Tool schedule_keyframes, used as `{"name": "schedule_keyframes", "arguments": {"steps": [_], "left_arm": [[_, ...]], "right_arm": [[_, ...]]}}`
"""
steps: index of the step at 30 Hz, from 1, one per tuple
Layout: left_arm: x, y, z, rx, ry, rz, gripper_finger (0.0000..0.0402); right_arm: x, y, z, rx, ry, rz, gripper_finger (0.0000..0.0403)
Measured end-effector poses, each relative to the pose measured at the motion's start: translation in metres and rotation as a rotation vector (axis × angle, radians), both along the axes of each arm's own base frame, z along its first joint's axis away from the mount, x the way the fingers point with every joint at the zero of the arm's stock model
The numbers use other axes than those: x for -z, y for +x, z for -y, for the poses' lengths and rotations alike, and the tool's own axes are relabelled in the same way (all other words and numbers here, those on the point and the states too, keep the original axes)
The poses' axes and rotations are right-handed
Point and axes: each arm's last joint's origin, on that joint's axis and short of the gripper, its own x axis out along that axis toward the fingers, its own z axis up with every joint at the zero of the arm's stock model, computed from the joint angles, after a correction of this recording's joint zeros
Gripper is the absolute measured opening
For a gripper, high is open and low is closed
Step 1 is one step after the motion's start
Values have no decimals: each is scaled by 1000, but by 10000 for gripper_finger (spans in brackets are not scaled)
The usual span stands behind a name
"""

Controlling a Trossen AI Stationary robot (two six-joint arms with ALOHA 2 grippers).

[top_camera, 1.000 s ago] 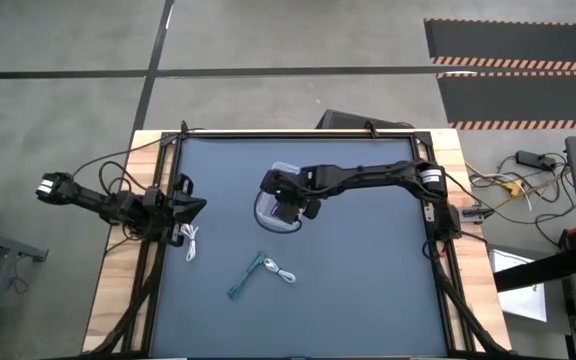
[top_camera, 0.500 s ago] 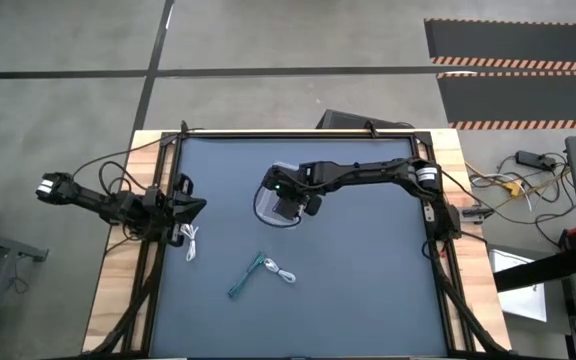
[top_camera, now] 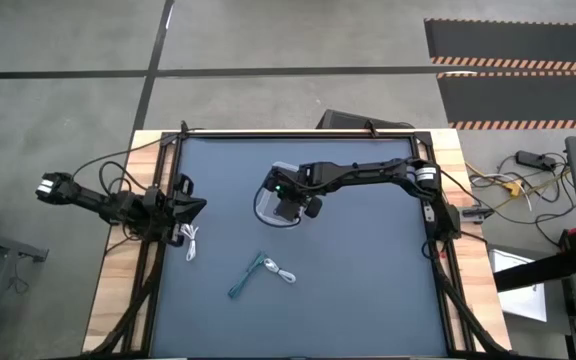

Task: Pick and place USB-C Cables
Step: Put the purple USB cable into the transparent bin

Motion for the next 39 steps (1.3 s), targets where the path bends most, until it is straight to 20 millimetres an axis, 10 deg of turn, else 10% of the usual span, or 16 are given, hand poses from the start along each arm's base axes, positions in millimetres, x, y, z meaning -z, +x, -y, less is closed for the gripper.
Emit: {"name": "schedule_keyframes", "arguments": {"steps": [39], "left_arm": [[0,0,0,1,-1,1,0]], "right_arm": [[42,7,3,17,5,-65,13]]}}
